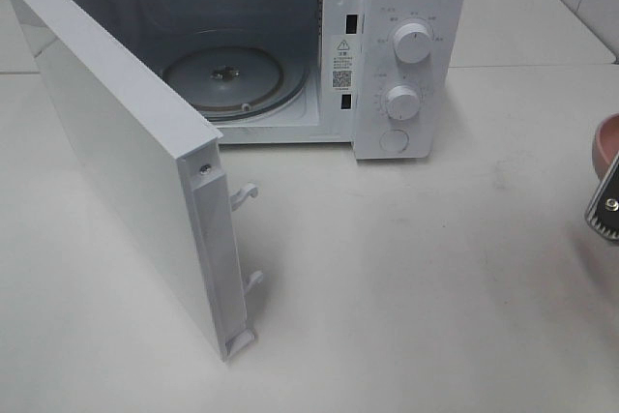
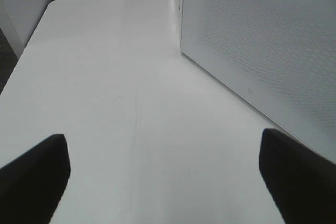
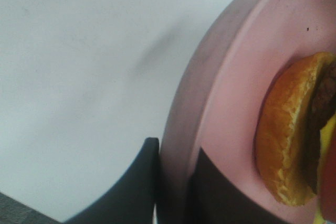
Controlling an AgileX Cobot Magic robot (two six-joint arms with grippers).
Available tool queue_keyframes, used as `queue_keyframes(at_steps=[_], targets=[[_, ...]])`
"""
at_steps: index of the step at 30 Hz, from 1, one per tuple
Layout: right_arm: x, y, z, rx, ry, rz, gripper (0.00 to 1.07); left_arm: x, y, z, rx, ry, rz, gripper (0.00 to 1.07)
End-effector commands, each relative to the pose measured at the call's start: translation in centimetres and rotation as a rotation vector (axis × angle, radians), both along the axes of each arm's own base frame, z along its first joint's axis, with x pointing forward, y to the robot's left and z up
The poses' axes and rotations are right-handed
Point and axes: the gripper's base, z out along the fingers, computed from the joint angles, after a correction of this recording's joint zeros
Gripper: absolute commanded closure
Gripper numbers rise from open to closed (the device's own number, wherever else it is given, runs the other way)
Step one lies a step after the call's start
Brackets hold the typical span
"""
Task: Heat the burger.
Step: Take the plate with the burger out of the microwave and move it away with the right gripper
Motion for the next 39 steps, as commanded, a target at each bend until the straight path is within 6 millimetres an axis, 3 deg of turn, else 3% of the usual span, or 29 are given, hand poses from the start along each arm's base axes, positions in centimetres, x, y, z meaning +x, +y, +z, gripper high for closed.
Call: queue_keyframes(at_steps=[1,13,29,39], targets=[[0.7,-0.1,0.2,-0.032,-0.051,-0.053,1.07,-0.3,0.0,0.0,0.001,-0.022,-0.001,0.17],[2.7,0.7,-2.6,0.0,-0.108,-0.357,1.07,-0.3,0.0,0.0,0.001,-0.022,-0.001,0.17],[5.5,1.9,-6.9,-0.072,-0.148,-0.523,1.06,-0.3,0.0,0.0,0.001,-0.022,-0.001,0.17],[6.0,2.0,-9.7,-0.126,-0.142,-0.566,1.06,-0.3,0.0,0.0,0.001,-0.022,-0.001,0.17]])
